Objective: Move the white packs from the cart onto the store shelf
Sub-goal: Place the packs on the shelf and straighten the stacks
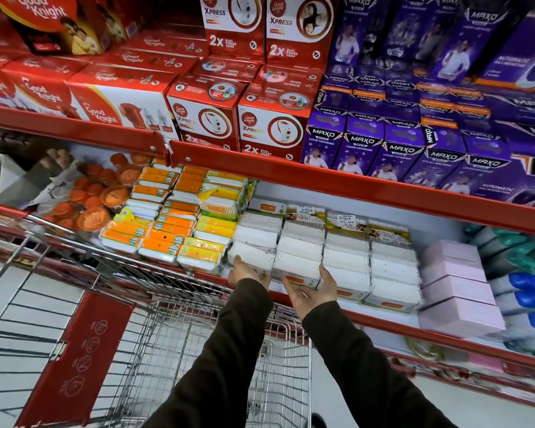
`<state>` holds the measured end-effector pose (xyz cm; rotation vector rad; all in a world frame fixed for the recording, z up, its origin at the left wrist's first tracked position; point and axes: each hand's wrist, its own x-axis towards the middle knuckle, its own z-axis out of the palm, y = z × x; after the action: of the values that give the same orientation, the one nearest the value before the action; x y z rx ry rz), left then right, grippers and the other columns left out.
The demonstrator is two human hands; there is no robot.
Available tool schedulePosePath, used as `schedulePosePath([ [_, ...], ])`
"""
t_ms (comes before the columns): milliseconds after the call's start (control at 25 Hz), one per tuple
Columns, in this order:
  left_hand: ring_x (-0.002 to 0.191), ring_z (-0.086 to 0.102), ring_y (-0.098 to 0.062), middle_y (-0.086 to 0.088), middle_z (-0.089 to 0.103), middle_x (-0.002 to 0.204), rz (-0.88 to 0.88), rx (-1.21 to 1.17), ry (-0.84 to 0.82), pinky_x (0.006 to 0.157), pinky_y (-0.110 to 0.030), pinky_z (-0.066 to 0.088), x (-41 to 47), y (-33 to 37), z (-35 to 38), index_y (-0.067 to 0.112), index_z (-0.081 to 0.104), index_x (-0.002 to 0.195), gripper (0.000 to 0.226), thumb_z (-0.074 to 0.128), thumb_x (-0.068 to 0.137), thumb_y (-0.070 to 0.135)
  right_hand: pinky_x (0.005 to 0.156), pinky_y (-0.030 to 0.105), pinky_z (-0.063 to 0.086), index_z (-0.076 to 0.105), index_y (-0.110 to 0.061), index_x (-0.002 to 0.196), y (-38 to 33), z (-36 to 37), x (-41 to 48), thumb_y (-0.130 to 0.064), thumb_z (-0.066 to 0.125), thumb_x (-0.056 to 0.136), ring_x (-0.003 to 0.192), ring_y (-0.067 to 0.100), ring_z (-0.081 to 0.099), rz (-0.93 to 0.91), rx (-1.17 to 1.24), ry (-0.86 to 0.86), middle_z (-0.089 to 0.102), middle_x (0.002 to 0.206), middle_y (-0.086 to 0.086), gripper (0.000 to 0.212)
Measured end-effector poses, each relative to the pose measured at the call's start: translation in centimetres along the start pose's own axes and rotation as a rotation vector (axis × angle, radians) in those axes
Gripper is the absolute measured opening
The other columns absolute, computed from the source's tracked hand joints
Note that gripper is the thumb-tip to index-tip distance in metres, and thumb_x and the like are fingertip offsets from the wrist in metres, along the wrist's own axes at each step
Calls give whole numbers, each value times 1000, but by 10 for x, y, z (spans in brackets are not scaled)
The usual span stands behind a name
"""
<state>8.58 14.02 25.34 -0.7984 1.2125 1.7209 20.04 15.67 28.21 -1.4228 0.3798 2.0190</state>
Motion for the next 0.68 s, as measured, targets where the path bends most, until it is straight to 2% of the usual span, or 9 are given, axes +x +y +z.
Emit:
schedulePosePath([
  [160, 125, 51, -39, -19, 41, 148, 20, -54, 58, 78, -45, 57, 1, -1, 0, 23, 34, 149, 62, 60, 94, 34, 99, 50, 50, 31, -5, 144, -9, -4, 16, -37, 70, 85, 119, 44, 55, 2, -17, -101, 40, 141, 29, 78],
  [320, 127, 49, -38, -19, 42, 147, 37, -63, 66, 83, -47, 56, 2, -1, 1, 22, 36, 147, 59, 61, 94, 27, 98, 51, 51, 31, -5, 145, -11, -4, 22, -36, 71, 84, 119, 44, 55, 15, -6, -126, 41, 141, 28, 79],
  [480, 133, 46, -39, -19, 39, 152, 79, -31, 34, 73, -38, 55, 5, -1, 2, 21, 35, 150, 56, 55, 98, 23, 100, 52, 49, 29, -5, 146, -12, -3, 24, -35, 71, 85, 124, 45, 51, 22, 37, -125, 36, 146, 28, 80],
  [680, 132, 47, -37, -17, 36, 152, 19, 6, -18, 79, -37, 51, 6, -1, 1, 17, 31, 150, 55, 51, 100, 22, 97, 51, 51, 31, -5, 144, -12, -3, 27, -36, 72, 83, 120, 44, 54, 25, 13, -145, 40, 141, 28, 80],
])
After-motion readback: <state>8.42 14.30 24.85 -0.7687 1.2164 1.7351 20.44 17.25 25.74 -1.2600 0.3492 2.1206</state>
